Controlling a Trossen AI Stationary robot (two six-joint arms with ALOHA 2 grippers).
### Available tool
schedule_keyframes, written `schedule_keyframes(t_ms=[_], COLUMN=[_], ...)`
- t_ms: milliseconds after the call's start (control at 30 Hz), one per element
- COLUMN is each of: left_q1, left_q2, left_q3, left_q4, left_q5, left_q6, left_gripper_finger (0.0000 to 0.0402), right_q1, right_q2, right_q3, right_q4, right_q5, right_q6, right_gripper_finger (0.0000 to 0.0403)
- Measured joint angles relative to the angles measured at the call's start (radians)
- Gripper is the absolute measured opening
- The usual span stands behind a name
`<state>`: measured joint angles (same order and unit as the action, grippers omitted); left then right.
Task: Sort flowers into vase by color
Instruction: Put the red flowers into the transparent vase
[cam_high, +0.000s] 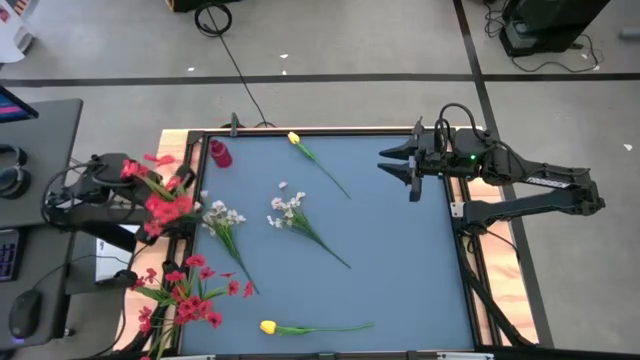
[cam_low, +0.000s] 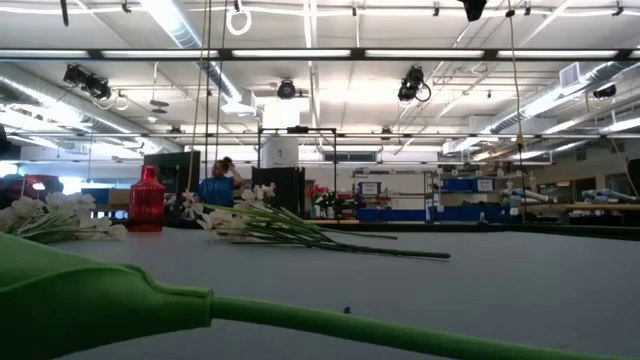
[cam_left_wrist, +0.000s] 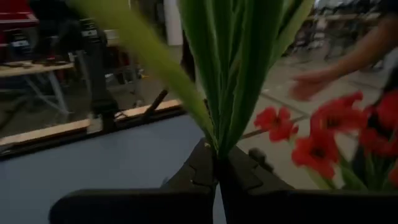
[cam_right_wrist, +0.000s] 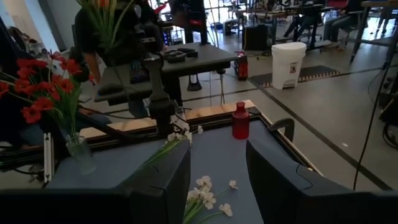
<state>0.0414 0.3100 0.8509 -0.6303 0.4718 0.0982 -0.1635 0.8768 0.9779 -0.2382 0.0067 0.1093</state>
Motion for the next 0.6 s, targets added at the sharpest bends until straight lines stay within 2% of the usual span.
schedule_keyframes(t_ms=[100,333,467,600], left_q1=[0.000,0.000,0.000,0.000], left_q2=[-0.045,-0.219,-0.310,-0.300], left_q3=[0.001,0.001,0.001,-0.024], left_q4=[-0.074,-0.361,-0.376,-0.348], left_q5=[-0.096,-0.161,-0.044,0.123], left_q6=[-0.035,-0.027,-0.066,-0.083], left_gripper_finger=[0.0014,0.0016,0.0016,0.0016], right_q1=[0.000,0.000,0.000,0.000], right_q2=[0.000,0.000,0.000,0.000], right_q3=[0.000,0.000,0.000,0.000], right_q4=[0.001,0.003,0.006,0.006], right_q5=[0.000,0.000,0.000,0.000], right_q6=[0.000,0.000,0.000,0.000], right_gripper_finger=[0.0164,0.0164,0.0164,0.0164])
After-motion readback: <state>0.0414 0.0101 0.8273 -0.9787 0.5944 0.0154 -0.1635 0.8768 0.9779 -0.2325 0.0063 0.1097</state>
